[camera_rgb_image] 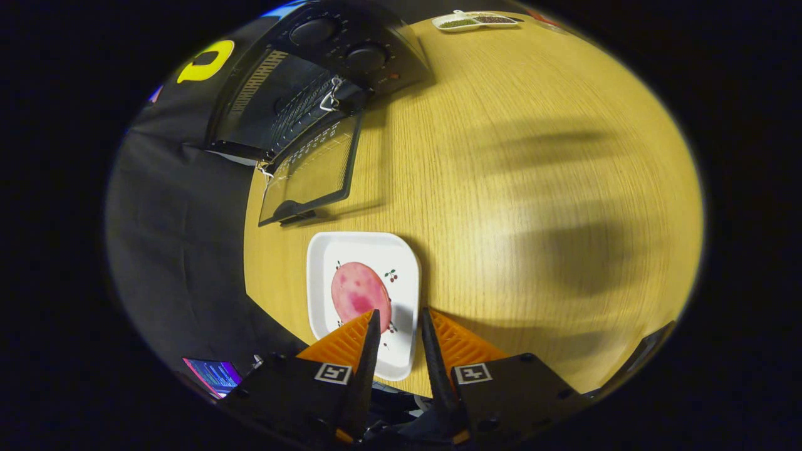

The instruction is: Open the toaster oven, put the food inside, and close the toaster oven door.

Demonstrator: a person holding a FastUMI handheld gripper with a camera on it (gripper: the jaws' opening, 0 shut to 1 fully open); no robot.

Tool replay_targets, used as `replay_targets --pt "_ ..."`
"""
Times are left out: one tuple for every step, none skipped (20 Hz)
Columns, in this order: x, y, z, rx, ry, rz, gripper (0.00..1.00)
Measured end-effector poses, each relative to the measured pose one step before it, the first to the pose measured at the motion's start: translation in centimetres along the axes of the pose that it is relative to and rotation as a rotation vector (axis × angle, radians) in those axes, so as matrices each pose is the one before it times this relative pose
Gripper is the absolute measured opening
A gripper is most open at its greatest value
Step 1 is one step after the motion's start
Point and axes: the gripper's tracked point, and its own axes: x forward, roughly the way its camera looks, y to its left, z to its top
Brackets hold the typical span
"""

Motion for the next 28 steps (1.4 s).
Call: replay_targets --pt "0.047 0.016 -0.054 0.00159 0.00167 0.00108 0.40" --pt "0.009 -0.001 0.034 -0.00007 0.00286 0.00148 0.39" --pt "0.051 0.020 -0.079 -0.00023 0.00299 0.00117 0.39" --pt "-0.096 0.002 -0.158 -0.00101 0.00948 0.00060 0.39" --pt "0.603 -0.620 -0.068 -0.00657 -0.00166 -0.03196 0.39" --pt "-0.079 -0.413 0.215 0.00192 -0.00817 -0.00600 0.22" --pt "-0.076 0.057 -0.250 0.00803 -0.00070 0.00293 0.04" --pt "-0.531 0.027 0.109 0.00132 -0.00443 0.00215 0.08" --pt "0.346 0.000 -0.188 -0.00195 0.00548 0.00226 0.07" --pt "0.126 -0.092 -0.178 0.01287 0.00012 -0.00232 0.06" --pt "-0.234 0.170 0.224 0.01038 -0.00314 0.00073 0.04" --pt "-0.026 0.093 -0.053 -0.00896 0.00258 0.00466 0.02" --pt "0.089 -0.040 -0.028 -0.00675 0.00070 -0.00266 0.02" --pt "0.018 0.024 -0.210 -0.00621 0.00413 -0.00077 0.02" --pt "0.115 0.241 -0.176 -0.00509 -0.00109 0.00790 0.02" --pt "-0.039 0.363 -0.150 0.00305 -0.00374 0.01625 0.02" --pt "-0.237 0.374 -0.419 0.00615 0.00191 0.01184 0.02" --pt "-0.094 0.257 -0.221 0.00277 -0.00542 0.00344 0.02" --pt "0.041 0.284 -0.244 0.00018 -0.00465 0.00279 0.02" --pt "-0.075 0.272 -0.154 -0.00274 -0.00430 0.00081 0.02" --pt "-0.069 0.391 -0.297 0.00092 -0.00775 0.00402 0.02" --pt "-0.109 0.359 -0.258 0.00208 -0.00414 0.00348 0.02" --pt "-0.112 0.506 -0.252 0.00540 -0.00846 0.00607 0.02" --pt "-0.053 0.560 -0.237 0.00564 -0.00675 0.00866 0.02" --pt "-0.046 0.581 -0.288 0.00850 -0.00969 0.00966 0.02" --pt "-0.146 0.530 -0.141 0.01115 -0.01139 0.00954 0.02" --pt "-0.193 0.644 -0.325 0.01396 -0.01502 0.00855 0.02" --pt "-0.128 0.526 -0.067 0.01675 -0.01878 0.00639 0.02"
